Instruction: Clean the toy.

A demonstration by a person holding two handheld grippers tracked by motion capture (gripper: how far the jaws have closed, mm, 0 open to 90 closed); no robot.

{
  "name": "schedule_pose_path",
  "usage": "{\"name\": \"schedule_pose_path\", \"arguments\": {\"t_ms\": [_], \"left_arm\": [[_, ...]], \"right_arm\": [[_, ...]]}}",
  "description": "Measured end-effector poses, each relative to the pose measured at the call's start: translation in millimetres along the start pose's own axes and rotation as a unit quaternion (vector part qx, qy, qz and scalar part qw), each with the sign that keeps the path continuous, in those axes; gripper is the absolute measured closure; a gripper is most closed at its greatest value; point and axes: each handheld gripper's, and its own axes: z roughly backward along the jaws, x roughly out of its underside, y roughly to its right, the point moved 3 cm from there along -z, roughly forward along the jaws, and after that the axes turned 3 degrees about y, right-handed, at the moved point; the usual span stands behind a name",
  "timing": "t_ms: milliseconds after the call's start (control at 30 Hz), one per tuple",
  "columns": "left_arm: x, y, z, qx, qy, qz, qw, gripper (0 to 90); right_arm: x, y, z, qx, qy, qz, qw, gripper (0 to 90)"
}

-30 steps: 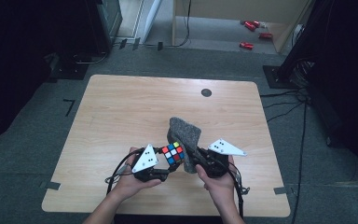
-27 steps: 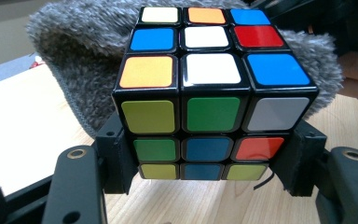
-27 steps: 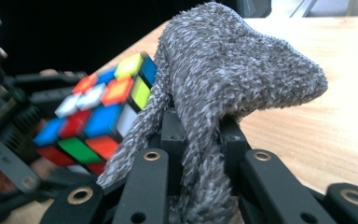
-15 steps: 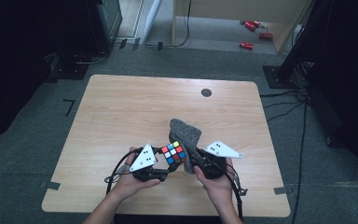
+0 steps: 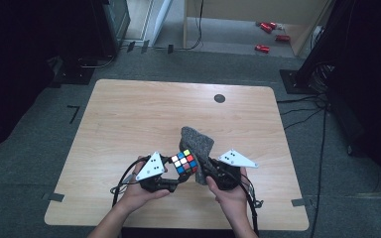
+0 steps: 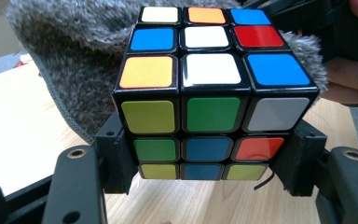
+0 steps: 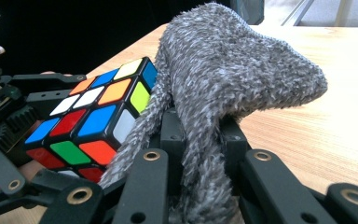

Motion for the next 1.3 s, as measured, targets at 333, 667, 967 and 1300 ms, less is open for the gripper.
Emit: {"name": "schedule_pose_path", "arguments": {"t_ms": [333,667,967,1300], "left_arm": [[-0.9,-0.9,1.8,-0.002,0.003,0.003,1.0,35.2],[1.3,-5.5,2.6,-0.004,-0.007,0.008,0.9999,35.2],[-7.2,-27.1,20.1,-0.014,0.056,0.098,0.9935,35.2],[-11.2,-33.7,24.9,0.028,0.102,0.197,0.9748,35.2]], "right_arm": [[-3.8,-3.4,3.7,-0.007,0.013,0.003,0.9999,77.8],[-8.8,-8.4,7.8,-0.021,0.031,0.018,0.9991,77.6],[4.2,-0.5,-1.3,-0.047,0.019,0.031,0.9982,77.5],[19.3,-26.3,-12.5,-0.091,0.026,0.096,0.9909,77.3]]}}
